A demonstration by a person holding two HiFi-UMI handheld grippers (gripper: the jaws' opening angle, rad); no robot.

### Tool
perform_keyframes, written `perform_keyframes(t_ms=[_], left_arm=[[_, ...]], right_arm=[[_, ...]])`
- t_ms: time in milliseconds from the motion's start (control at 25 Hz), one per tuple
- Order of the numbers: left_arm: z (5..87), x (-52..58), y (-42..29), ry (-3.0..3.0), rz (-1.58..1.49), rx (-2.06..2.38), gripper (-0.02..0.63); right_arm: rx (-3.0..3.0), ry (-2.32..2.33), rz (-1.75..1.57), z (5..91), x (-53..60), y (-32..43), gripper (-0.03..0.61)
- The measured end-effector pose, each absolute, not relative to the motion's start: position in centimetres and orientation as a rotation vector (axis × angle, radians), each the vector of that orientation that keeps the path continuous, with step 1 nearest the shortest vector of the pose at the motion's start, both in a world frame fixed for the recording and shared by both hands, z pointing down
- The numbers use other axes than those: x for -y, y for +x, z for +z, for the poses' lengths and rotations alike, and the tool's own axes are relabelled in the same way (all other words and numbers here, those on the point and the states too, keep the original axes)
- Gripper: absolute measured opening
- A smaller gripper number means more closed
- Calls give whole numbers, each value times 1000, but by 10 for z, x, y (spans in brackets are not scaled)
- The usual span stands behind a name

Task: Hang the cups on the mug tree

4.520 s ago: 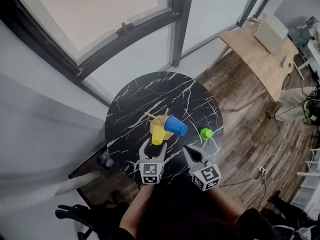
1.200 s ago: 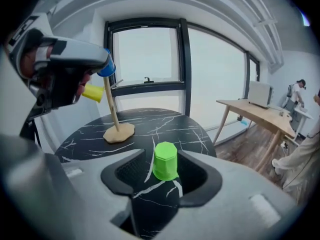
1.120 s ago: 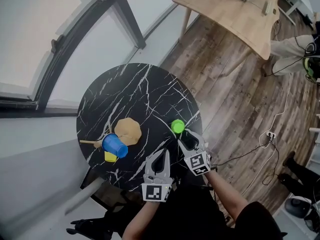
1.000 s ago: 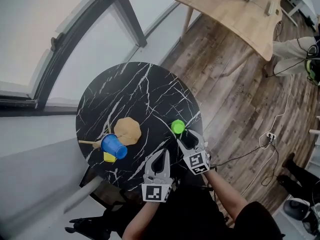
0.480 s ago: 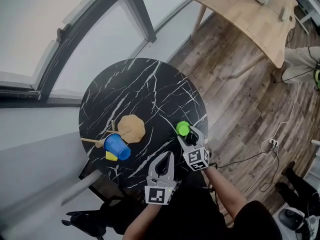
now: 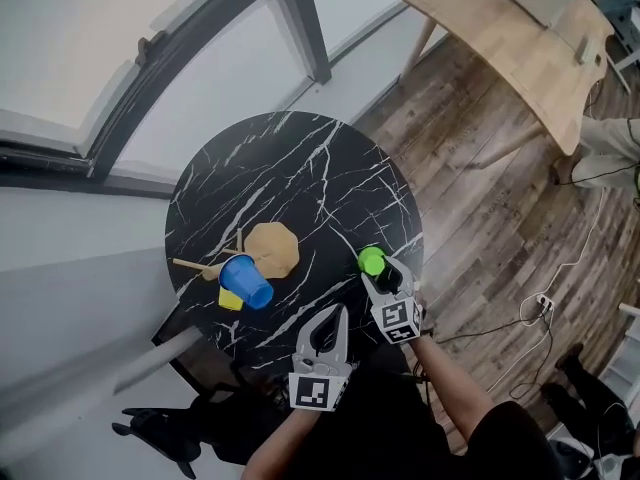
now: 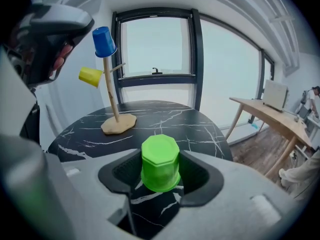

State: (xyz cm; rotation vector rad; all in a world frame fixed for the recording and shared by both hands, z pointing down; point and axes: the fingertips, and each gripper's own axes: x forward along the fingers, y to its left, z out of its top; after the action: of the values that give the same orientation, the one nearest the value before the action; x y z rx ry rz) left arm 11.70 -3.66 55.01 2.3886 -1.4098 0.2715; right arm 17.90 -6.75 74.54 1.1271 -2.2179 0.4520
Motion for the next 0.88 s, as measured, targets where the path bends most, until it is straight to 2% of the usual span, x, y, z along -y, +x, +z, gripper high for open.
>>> perform_keyframes(t_ms=[440,880], left_arm=[[504,11,99,2426,220,1418,-2],[457,-14,31,2451,168,1477,-2]], right_arm=[[2327,1092,407,686,62,156,227],[2448,1155,409,607,41,113,225]])
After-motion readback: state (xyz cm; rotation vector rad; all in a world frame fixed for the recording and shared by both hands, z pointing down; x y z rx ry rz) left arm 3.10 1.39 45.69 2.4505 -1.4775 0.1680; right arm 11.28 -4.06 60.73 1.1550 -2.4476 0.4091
